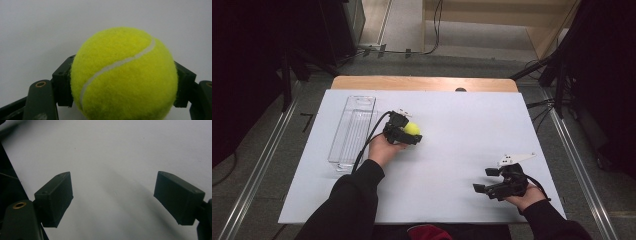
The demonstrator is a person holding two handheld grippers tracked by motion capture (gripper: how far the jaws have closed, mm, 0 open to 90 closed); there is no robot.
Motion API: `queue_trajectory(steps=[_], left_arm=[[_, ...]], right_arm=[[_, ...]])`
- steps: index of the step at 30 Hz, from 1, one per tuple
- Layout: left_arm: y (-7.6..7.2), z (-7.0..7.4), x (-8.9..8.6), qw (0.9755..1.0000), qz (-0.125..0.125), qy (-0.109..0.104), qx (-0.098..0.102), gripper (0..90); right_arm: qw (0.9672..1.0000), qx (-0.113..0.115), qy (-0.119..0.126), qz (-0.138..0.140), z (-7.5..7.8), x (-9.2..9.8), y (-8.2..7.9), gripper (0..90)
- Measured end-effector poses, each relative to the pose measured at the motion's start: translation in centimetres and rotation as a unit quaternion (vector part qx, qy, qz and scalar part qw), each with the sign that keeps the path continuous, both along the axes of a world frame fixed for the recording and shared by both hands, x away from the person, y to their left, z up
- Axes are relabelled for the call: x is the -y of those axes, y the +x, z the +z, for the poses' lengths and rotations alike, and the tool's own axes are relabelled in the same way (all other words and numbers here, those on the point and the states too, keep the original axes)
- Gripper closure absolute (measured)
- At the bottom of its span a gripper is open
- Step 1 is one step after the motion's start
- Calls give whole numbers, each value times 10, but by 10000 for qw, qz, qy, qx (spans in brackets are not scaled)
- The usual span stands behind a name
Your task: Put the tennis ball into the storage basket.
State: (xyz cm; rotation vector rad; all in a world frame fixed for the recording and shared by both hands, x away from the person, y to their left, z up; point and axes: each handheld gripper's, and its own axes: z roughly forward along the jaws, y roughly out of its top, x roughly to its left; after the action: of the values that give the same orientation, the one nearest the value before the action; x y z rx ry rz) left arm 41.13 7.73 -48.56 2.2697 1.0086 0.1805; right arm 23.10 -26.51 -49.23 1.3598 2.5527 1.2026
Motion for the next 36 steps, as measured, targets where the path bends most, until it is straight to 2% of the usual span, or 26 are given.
queue_trajectory(steps=[16, 27, 32, 36], left_arm=[[-5, 14, -3, 9997, -173, -128, -140, 263], [-9, 20, -3, 9991, -331, -109, -252, 263], [-10, 25, -4, 9989, -391, -105, -235, 263], [-11, 29, -5, 9986, -408, -167, -296, 263]], right_arm=[[10000, 13, -4, -7, 0, -1, 0, 135], [10000, 8, 0, -8, 0, -1, 0, 135], [10000, 17, -3, 1, 0, 0, 0, 135], [10000, 3, -2, -9, 0, -1, 0, 135]])
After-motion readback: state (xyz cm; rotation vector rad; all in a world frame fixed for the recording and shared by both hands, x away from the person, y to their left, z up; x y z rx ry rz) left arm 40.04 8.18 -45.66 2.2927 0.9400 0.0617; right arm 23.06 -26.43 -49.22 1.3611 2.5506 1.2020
